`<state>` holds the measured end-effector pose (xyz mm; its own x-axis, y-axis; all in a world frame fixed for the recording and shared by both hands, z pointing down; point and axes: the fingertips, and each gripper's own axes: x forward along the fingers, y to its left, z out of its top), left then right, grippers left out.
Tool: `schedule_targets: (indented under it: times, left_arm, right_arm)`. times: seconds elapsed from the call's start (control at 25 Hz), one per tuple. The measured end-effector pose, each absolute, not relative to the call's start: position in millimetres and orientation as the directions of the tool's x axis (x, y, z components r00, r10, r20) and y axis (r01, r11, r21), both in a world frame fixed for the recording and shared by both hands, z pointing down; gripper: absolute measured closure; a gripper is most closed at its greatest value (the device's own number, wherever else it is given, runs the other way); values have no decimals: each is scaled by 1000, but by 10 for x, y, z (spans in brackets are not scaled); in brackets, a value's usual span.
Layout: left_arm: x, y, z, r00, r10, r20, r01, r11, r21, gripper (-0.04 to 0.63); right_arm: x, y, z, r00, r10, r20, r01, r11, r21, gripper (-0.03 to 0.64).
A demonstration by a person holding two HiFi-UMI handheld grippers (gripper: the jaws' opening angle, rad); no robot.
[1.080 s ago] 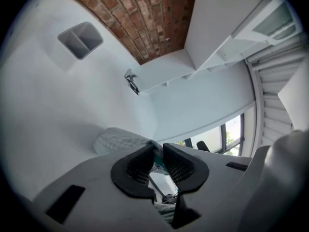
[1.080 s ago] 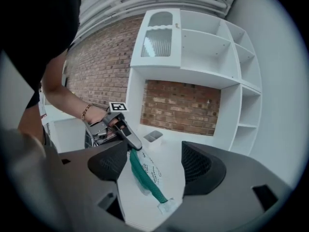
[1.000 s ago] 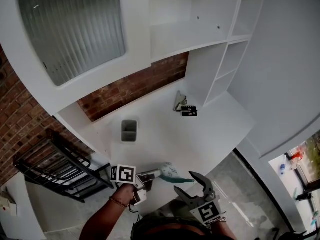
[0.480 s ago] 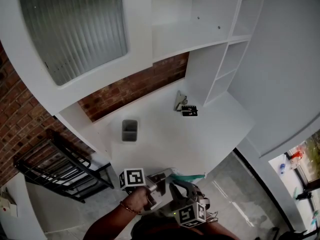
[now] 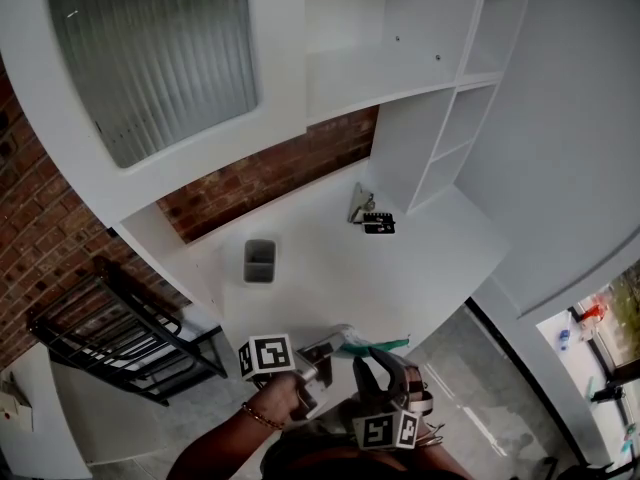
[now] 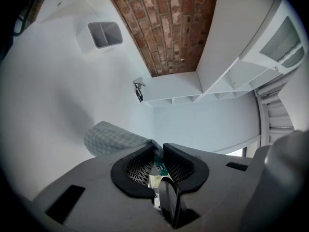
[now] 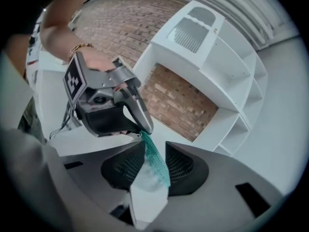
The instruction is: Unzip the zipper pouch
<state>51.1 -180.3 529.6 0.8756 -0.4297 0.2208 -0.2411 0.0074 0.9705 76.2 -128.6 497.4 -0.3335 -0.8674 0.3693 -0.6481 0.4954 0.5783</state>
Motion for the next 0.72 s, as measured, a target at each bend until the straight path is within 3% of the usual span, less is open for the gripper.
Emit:
schedule_targets:
  times: [0.04, 0.2, 0.4, 0.72]
  left_arm:
    - [512, -1798, 5294, 876, -424, 228, -255, -7, 967, 534]
    - [542, -1718, 5295, 884, -397, 247, -291, -55, 955, 534]
    - [534, -1644, 5240, 905, -348, 244, -344, -264, 901, 529]
    - [433, -1436, 5052, 898, -288, 332, -429, -738, 520, 458]
  right_arm:
    - [761, -1291, 5042, -335, -856, 394, -609, 516, 603, 489]
    - [726, -1281, 5228, -355, -809, 468, -529, 586, 613, 483]
    - [727, -1303, 5231, -411, -774, 481, -549, 632, 547, 586]
    - [625, -1303, 5112, -509, -715, 479, -545, 699, 464, 592]
